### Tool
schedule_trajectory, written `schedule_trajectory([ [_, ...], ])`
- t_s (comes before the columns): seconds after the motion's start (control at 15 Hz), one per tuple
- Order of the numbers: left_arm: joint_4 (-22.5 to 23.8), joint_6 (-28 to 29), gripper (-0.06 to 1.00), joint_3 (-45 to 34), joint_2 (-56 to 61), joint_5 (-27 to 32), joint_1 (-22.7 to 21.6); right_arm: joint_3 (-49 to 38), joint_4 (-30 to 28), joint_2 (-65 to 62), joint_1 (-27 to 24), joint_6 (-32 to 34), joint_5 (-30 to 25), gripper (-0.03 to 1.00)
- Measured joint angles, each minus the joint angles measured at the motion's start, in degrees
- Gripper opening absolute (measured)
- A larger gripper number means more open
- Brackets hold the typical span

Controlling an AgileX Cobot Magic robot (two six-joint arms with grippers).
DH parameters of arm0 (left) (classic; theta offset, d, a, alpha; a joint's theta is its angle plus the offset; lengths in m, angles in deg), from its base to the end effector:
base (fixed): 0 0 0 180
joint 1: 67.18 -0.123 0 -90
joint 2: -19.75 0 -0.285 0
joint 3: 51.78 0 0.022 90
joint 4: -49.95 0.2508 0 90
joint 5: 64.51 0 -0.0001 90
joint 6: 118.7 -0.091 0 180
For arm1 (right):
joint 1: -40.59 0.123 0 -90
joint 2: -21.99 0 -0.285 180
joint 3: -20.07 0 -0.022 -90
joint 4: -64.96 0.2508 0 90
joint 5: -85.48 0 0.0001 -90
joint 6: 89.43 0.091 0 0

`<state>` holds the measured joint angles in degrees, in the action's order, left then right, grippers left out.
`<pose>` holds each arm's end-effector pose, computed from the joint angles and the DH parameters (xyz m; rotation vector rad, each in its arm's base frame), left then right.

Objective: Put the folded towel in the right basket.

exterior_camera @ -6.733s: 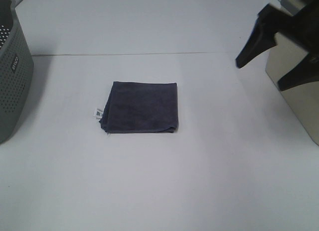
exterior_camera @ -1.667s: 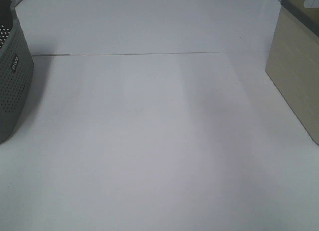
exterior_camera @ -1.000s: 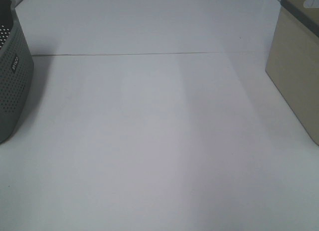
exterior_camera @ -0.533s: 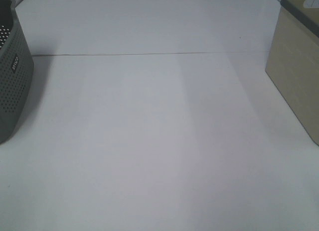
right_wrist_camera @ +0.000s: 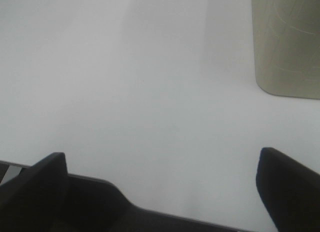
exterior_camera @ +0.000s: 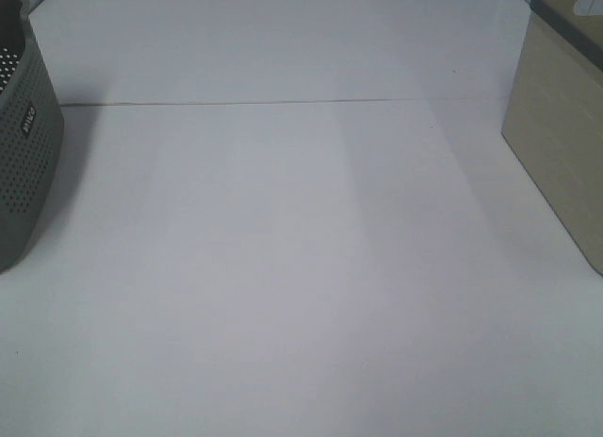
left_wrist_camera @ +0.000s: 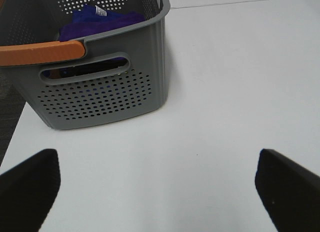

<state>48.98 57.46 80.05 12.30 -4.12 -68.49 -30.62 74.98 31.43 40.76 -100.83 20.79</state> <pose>-0.0063 -0.0015 0.2797 0.0455 2.0243 0.0367 -0.0006 0.0143 0.2628 -0.2268 2.1539 0.1023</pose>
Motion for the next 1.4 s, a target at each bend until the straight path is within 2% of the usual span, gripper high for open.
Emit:
schedule_trajectory([
  [1.4,-0.1,0.0,0.99,0.0,0.0,0.0,0.0,-0.1,-0.1,-1.8,0.0,0.0,0.3,0.98],
])
